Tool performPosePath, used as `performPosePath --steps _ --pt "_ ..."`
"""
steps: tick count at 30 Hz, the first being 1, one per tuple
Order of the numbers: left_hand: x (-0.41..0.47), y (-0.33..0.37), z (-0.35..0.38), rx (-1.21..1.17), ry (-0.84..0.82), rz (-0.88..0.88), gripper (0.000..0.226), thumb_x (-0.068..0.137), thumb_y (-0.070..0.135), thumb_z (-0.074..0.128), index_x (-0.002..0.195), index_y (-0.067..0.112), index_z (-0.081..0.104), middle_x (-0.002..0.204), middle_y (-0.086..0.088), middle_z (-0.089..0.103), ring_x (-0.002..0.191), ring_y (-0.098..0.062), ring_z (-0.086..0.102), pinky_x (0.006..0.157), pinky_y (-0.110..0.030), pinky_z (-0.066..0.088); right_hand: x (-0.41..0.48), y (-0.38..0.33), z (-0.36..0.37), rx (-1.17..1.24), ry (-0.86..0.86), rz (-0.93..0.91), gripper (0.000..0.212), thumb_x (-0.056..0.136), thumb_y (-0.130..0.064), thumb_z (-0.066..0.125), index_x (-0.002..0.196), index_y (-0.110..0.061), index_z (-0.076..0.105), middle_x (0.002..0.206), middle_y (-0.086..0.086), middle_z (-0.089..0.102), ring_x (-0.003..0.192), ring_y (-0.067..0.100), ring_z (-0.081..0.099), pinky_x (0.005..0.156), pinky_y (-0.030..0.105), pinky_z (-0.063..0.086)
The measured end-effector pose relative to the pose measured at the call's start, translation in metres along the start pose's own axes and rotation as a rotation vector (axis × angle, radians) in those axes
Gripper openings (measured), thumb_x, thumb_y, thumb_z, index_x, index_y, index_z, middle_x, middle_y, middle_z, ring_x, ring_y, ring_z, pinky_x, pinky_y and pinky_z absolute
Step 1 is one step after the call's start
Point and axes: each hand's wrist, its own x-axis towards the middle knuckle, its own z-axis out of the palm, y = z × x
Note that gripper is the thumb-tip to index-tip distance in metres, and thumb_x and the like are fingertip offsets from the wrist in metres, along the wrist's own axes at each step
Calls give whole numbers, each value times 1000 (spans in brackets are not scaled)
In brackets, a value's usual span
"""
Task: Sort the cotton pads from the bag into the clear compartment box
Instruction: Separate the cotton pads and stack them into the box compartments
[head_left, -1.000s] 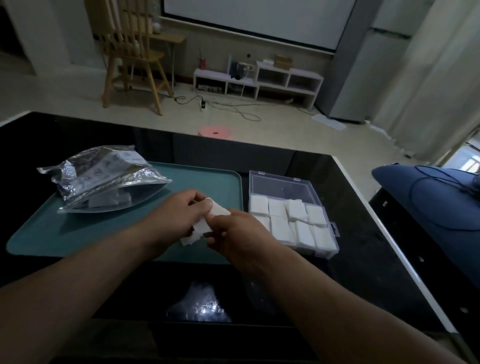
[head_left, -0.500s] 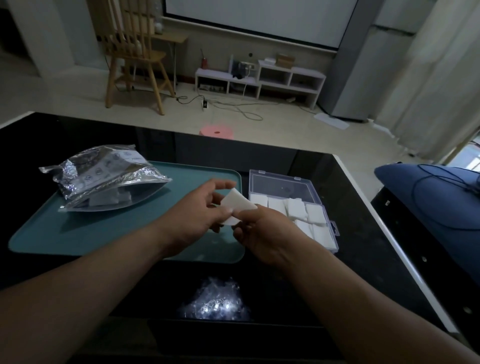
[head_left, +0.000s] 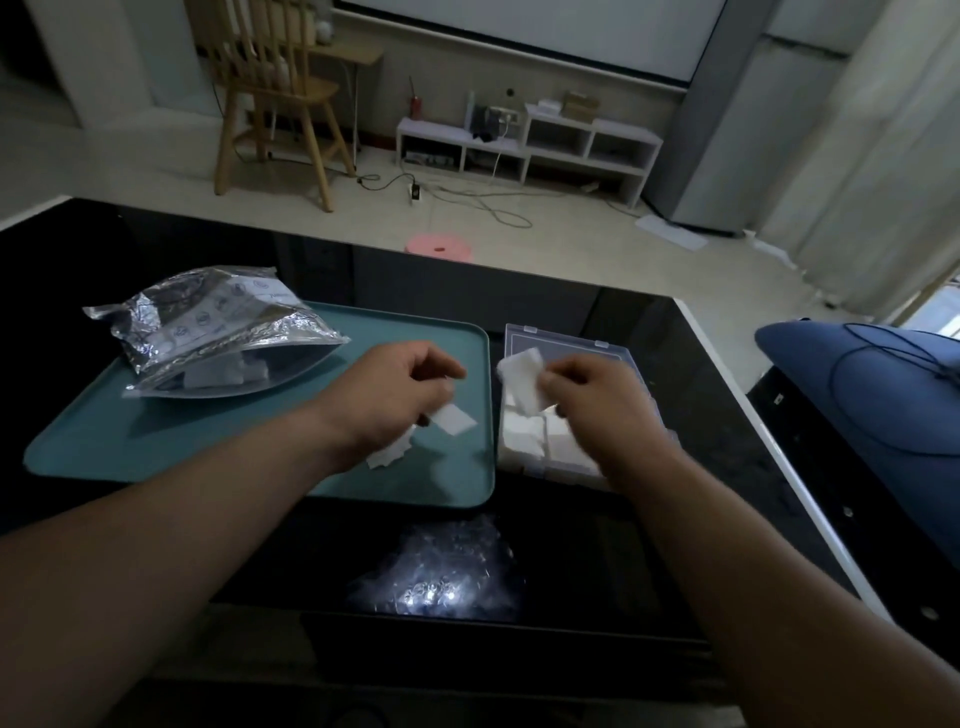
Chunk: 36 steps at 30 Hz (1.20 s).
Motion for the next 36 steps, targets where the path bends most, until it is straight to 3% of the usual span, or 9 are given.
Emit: performPosePath --steps 3,5,13,23,29,33,36 --pt "7 0 -15 -93 106 -53 16 97 2 64 97 17 72 85 1 68 71 -11 59 58 -20 48 8 16 -18 100 61 182 7 97 -15 69 96 -12 76 92 11 76 71 15 66 65 36 53" --pt "10 -2 -20 -100 143 -63 17 97 2 64 95 17 72 89 0 68 75 -11 59 59 -20 48 8 24 -14 69 56 222 6 93 -13 73 99 -12 71 92 12 74 66 16 66 58 35 52" --pt "15 -9 -22 -129 208 -85 16 96 5 66 93 18 73 97 -2 69 81 -13 61 60 -21 48 1 28 23 -238 22 98 4 82 -24 71 81 -26 69 85 -8 72 81 17 69 77 38 58" --pt "15 -9 -27 -127 230 -98 17 97 4 64 93 18 72 103 -4 70 88 -14 62 64 -23 49 1 28 21 -330 -23 94 1 81 -25 71 80 -26 71 79 -10 72 78 16 70 78 43 61" --pt "12 -10 -32 -117 231 -93 16 97 5 64 93 18 72 103 -3 69 89 -14 62 66 -24 49 -1 28 25 -501 -43 7 6 86 -29 64 88 -32 69 95 -10 72 86 16 67 79 42 60" --pt "9 -14 -46 -81 260 -108 18 98 3 61 93 18 70 100 -3 67 87 -13 59 66 -24 49 -2 14 38 -477 53 -193 8 93 -33 61 93 -28 68 96 -7 72 85 17 67 78 43 59" --pt "7 -20 -56 -59 292 -142 22 97 -3 57 91 16 68 98 -4 64 86 -14 58 62 -20 50 -6 -9 64 -437 -54 -345 12 95 -35 61 95 -26 68 95 -8 72 86 16 66 75 36 55"
